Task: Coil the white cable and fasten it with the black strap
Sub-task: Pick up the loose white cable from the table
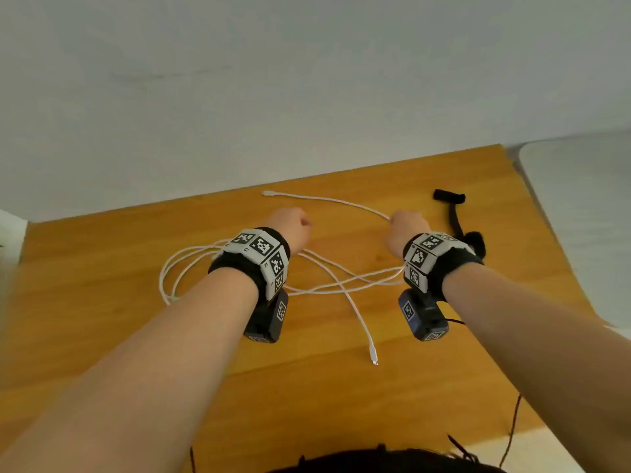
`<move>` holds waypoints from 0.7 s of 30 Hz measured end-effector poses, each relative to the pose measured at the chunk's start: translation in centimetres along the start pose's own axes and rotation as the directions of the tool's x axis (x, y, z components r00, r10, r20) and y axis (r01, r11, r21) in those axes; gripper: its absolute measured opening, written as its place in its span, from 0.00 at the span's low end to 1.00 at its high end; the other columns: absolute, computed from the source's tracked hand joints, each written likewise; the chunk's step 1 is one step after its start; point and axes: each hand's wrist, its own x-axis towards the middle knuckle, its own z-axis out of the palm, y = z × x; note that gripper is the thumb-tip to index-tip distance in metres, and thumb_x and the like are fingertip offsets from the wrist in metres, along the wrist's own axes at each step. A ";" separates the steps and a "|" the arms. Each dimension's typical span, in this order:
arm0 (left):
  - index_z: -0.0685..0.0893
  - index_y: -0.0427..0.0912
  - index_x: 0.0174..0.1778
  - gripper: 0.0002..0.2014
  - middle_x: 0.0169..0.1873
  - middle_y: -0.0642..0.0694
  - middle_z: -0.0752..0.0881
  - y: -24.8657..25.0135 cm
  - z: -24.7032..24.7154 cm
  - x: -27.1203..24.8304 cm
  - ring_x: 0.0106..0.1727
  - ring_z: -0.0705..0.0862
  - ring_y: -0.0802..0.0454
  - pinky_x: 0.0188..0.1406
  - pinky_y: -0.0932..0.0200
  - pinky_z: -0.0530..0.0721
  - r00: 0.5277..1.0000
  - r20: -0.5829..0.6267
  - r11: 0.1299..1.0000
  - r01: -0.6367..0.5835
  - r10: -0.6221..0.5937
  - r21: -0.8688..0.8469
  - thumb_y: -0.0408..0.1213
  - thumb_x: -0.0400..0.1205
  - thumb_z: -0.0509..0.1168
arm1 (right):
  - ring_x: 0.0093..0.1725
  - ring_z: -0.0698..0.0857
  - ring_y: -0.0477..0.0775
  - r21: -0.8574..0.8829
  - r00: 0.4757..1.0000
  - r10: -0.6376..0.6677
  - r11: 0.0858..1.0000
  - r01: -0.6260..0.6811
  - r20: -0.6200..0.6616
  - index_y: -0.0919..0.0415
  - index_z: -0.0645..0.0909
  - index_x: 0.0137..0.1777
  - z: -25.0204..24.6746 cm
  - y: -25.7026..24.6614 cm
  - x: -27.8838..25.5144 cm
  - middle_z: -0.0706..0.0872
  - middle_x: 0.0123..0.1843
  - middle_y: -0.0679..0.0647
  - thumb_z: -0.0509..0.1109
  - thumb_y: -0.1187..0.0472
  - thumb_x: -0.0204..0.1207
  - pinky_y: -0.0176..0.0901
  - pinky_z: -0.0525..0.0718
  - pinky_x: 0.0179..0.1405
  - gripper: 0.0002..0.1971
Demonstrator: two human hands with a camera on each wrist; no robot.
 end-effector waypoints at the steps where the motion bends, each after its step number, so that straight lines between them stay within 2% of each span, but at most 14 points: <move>1: 0.79 0.41 0.67 0.17 0.65 0.41 0.83 0.4 0.1 0.3 0.62 0.83 0.43 0.57 0.53 0.80 0.999 0.023 1.000 0.021 -0.022 0.012 0.36 0.86 0.53 | 0.59 0.82 0.65 -0.002 1.000 0.017 1.000 -0.017 0.008 0.67 0.78 0.62 -0.1 0.1 0.5 0.79 0.63 0.67 0.60 0.64 0.80 0.50 0.84 0.55 0.14; 7: 0.78 0.43 0.69 0.17 0.67 0.42 0.81 1.6 1.7 2.5 0.61 0.82 0.44 0.52 0.55 0.79 0.998 0.022 0.997 0.066 -0.066 0.029 0.36 0.86 0.52 | 0.61 0.79 0.67 0.016 0.998 0.016 1.000 -0.017 0.053 0.64 0.73 0.65 -0.1 0.9 2.9 0.75 0.65 0.66 0.62 0.69 0.78 0.54 0.84 0.56 0.16; 10: 0.78 0.44 0.68 0.17 0.66 0.43 0.81 1.8 2.1 3.1 0.59 0.82 0.44 0.52 0.54 0.80 0.996 -0.015 0.996 0.084 -0.083 0.010 0.36 0.86 0.53 | 0.53 0.82 0.63 0.038 0.998 -0.029 0.999 0.028 0.047 0.63 0.75 0.60 -0.6 1.2 3.4 0.82 0.58 0.64 0.60 0.72 0.78 0.50 0.81 0.43 0.13; 12: 0.77 0.45 0.68 0.16 0.66 0.44 0.81 2.0 2.5 3.5 0.59 0.82 0.46 0.53 0.53 0.81 0.996 -0.036 0.996 0.087 -0.087 0.000 0.36 0.85 0.54 | 0.51 0.83 0.62 0.033 0.995 -0.072 0.997 0.070 0.067 0.63 0.77 0.60 -1.2 1.2 3.4 0.85 0.56 0.63 0.60 0.72 0.78 0.47 0.81 0.41 0.13; 15: 0.75 0.46 0.70 0.18 0.66 0.44 0.80 2.1 2.7 3.9 0.63 0.80 0.46 0.60 0.51 0.81 0.992 -0.125 0.998 0.039 -0.033 0.048 0.36 0.84 0.56 | 0.52 0.85 0.62 -0.011 0.984 -0.143 0.989 0.145 0.103 0.63 0.82 0.60 -2.4 0.7 3.6 0.86 0.56 0.62 0.59 0.71 0.79 0.45 0.82 0.44 0.15; 18: 0.69 0.46 0.75 0.24 0.71 0.41 0.72 2.4 2.6 3.9 0.71 0.72 0.42 0.66 0.49 0.74 0.961 -0.277 0.988 0.022 0.021 0.151 0.38 0.81 0.61 | 0.46 0.81 0.57 0.069 0.979 -0.187 0.981 0.182 0.079 0.58 0.85 0.56 -3.4 0.1 3.5 0.86 0.56 0.59 0.60 0.72 0.77 0.44 0.80 0.43 0.16; 21: 0.65 0.48 0.77 0.29 0.74 0.43 0.66 2.3 2.1 3.7 0.74 0.66 0.41 0.71 0.48 0.69 0.924 -0.370 0.973 -0.009 0.096 0.229 0.39 0.79 0.65 | 0.49 0.83 0.56 0.160 0.971 -0.239 0.959 0.232 0.024 0.56 0.85 0.50 -4.5 -0.3 3.2 0.86 0.55 0.57 0.61 0.73 0.76 0.44 0.82 0.45 0.15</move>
